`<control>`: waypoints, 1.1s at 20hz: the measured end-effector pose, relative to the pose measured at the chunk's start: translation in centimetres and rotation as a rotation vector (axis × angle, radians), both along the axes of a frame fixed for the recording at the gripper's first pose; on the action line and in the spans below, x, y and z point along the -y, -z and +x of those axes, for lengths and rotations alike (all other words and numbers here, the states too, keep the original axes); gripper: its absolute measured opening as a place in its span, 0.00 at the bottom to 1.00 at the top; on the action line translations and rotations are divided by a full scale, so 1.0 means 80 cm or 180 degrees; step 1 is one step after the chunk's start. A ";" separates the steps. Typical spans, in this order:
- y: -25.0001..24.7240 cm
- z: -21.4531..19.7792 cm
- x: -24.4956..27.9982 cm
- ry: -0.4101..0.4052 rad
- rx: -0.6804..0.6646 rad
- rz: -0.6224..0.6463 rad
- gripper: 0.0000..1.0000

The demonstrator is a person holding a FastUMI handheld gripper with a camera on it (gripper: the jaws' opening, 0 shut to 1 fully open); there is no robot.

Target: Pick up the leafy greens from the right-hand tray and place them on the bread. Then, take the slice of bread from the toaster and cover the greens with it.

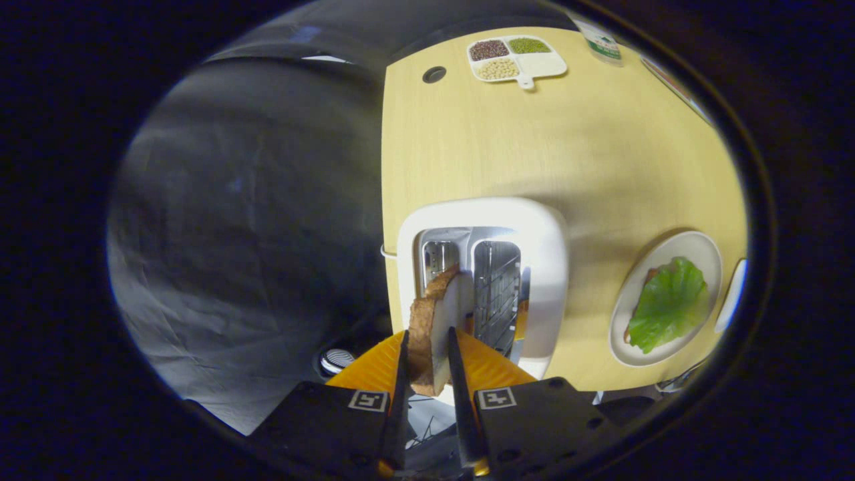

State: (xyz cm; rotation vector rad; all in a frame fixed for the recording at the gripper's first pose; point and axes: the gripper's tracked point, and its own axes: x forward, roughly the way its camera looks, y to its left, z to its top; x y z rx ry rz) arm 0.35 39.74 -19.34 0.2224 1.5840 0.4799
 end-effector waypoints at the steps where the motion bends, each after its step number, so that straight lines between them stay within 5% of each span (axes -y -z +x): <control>1: -0.002 0.003 0.003 0.0041 0.0028 0.0013 0.15; 13: -0.116 -0.005 0.032 0.0128 -0.0110 0.0859 0.14; 22: -0.153 -0.013 0.163 0.0121 0.0067 0.1248 0.14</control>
